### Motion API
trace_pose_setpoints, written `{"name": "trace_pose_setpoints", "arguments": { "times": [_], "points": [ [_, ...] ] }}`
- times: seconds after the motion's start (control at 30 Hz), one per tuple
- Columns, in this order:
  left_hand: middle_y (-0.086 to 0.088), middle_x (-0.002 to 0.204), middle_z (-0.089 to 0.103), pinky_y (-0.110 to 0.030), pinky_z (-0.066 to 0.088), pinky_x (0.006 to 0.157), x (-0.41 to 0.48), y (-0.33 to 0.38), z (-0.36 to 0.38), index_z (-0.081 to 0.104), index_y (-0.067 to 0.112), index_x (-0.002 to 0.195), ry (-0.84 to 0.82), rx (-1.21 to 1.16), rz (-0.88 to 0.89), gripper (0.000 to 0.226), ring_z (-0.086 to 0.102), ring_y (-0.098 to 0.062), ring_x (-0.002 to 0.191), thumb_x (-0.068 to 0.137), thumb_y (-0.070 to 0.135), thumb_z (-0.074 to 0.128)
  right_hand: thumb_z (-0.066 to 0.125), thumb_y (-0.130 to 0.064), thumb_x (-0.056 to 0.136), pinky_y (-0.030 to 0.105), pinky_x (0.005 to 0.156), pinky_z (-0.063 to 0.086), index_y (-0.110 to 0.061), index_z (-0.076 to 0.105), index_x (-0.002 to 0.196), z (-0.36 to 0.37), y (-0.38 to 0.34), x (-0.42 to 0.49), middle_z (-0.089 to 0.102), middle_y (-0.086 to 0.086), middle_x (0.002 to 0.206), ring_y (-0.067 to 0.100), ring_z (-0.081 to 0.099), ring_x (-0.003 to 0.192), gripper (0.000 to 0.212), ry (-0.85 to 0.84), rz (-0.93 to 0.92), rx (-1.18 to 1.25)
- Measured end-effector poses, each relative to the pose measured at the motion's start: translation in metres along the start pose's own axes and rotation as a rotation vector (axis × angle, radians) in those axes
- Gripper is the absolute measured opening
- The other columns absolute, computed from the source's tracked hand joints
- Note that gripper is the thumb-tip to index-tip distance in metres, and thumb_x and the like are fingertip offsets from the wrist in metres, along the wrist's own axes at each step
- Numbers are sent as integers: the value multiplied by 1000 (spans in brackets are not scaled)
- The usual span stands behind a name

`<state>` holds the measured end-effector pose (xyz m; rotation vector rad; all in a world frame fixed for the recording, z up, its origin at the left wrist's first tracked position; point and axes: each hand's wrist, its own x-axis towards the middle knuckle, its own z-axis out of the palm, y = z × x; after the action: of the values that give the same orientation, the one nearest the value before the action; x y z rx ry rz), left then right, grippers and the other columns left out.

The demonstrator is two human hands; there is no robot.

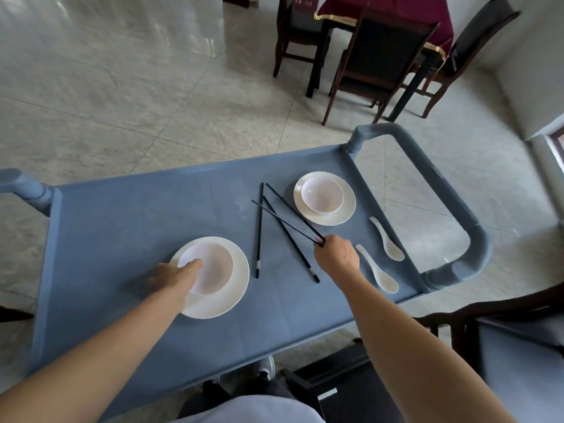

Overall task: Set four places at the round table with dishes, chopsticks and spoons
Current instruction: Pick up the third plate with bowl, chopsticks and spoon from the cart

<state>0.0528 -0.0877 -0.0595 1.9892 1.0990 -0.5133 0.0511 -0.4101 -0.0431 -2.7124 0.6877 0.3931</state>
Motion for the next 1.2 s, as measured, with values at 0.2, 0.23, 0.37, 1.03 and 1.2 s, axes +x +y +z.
{"name": "trace_pose_setpoints", "arguments": {
  "times": [0.2,0.23,0.37,1.03,1.2],
  "points": [
    [-16,136,48,-53,51,93,0,4,3,40,12,138,25,5,-35,88,53,-42,112,68,56,71,39,-5,89,36,56,37,-12,44,85,-15,65,2,52,9,72,37,49,65,9,113,-98,-154],
    [-16,136,47,-52,51,92,0,5,3,41,12,138,29,-3,-37,87,53,-41,112,69,55,71,41,-5,88,35,55,37,-13,47,89,-16,75,1,57,10,77,36,50,65,10,130,-103,-167],
    [-16,137,46,-50,49,93,-2,5,4,42,12,138,49,19,-36,83,50,-40,117,73,55,70,42,-34,97,34,55,37,-19,44,91,-16,104,0,66,10,80,34,52,63,16,181,-15,-230],
    [-15,134,49,-51,52,92,-9,-2,-7,44,14,136,-19,-11,40,78,53,-39,113,70,46,72,49,-40,95,26,44,30,-11,43,58,-11,12,-2,51,4,62,20,42,47,47,-65,-84,56],
    [-13,119,61,-55,56,88,-9,-10,-25,52,15,124,-180,-175,77,63,62,-37,104,68,35,72,58,-48,87,19,34,33,-17,41,65,2,-68,-27,42,0,57,18,34,38,42,-279,-84,520]
  ]
}}
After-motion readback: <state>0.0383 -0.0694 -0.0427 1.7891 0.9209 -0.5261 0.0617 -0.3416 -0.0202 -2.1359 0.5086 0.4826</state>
